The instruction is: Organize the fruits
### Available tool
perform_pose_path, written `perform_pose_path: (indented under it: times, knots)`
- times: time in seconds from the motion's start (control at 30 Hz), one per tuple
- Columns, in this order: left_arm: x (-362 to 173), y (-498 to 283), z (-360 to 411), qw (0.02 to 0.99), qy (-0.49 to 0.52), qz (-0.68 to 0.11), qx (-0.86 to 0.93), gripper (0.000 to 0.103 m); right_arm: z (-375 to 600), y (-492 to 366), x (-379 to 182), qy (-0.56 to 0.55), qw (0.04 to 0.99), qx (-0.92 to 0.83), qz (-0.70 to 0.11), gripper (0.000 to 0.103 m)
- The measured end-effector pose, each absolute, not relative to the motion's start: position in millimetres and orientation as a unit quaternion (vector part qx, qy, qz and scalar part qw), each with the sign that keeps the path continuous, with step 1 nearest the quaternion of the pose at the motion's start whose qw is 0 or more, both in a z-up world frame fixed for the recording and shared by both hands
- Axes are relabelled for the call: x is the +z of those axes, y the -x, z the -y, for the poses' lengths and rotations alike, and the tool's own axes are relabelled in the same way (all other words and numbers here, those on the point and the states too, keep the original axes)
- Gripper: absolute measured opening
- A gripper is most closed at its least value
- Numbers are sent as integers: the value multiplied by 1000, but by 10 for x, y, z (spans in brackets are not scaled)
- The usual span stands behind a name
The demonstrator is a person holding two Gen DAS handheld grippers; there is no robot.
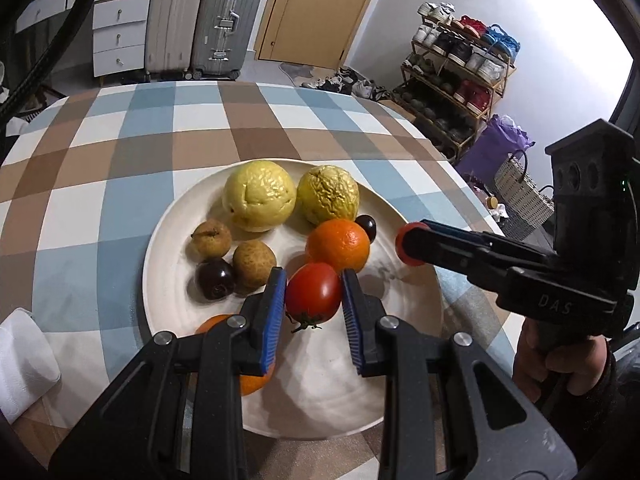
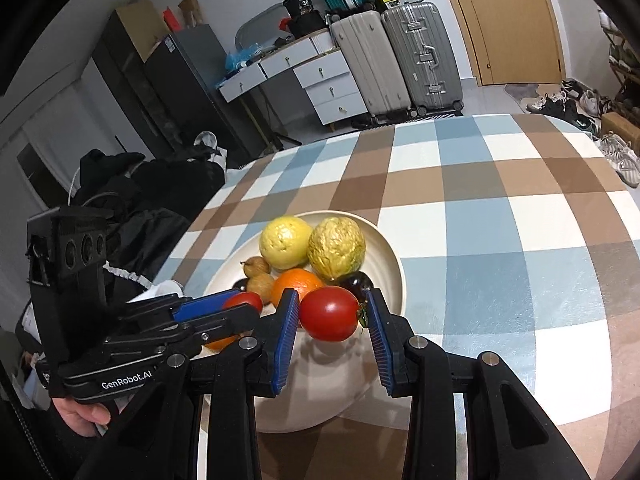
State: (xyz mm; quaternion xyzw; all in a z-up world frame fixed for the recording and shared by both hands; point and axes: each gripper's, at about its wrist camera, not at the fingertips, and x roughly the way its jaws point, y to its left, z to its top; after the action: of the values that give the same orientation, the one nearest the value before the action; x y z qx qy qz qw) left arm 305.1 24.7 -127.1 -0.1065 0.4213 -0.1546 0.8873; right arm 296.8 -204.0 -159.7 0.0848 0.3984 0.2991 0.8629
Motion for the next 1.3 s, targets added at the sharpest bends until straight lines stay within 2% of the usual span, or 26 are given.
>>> perform_pose_path:
  times: [0.33,0.37,0.4,0.43,0.53,0.7,0.77,0.83,0.93,1.0,1.07,1.3]
  knots:
    - [-1195,-3013,-258,892,114,-411,-150,27,1997,-3040,-1714,-100,856,301,-408,37]
    - [-1167,-2991,-264,893,115,-409,-149,32,2001,-3045,-1718,-105,856,302,-407,38]
    - [-1133,-2962,-264,895,116,-405,-148,40,2010,-3046,-1716,-109,856,302,-406,47]
    - [-1104,-2937,-269,896,117,-402,-148,42,2028,-3033,-1702,-114,858,301,-401,55]
    - [-988,-2835,-272,902,113,-392,-140,52,2094,-2955,-1605,-121,868,296,-379,58]
    - [-740,-2579,-292,915,120,-369,-113,77,2275,-2733,-1359,-139,885,285,-340,69]
    - [-614,-2437,-307,922,123,-353,-98,80,2335,-2607,-1227,-139,894,283,-318,75]
    - [-480,-2285,-311,931,121,-335,-86,81,2392,-2434,-1079,-136,906,281,-286,90]
    - [-289,-2058,-307,943,107,-308,-62,85,2463,-2195,-902,-136,919,282,-242,96]
    - [-165,-1892,-311,952,103,-284,-47,94,2492,-2029,-799,-137,925,281,-216,101]
    - [-52,-1742,-331,960,102,-259,-31,102,2498,-1869,-706,-134,931,277,-194,102]
    - [264,-1189,-354,979,79,-188,-7,102,2472,-1438,-451,-123,940,283,-144,103]
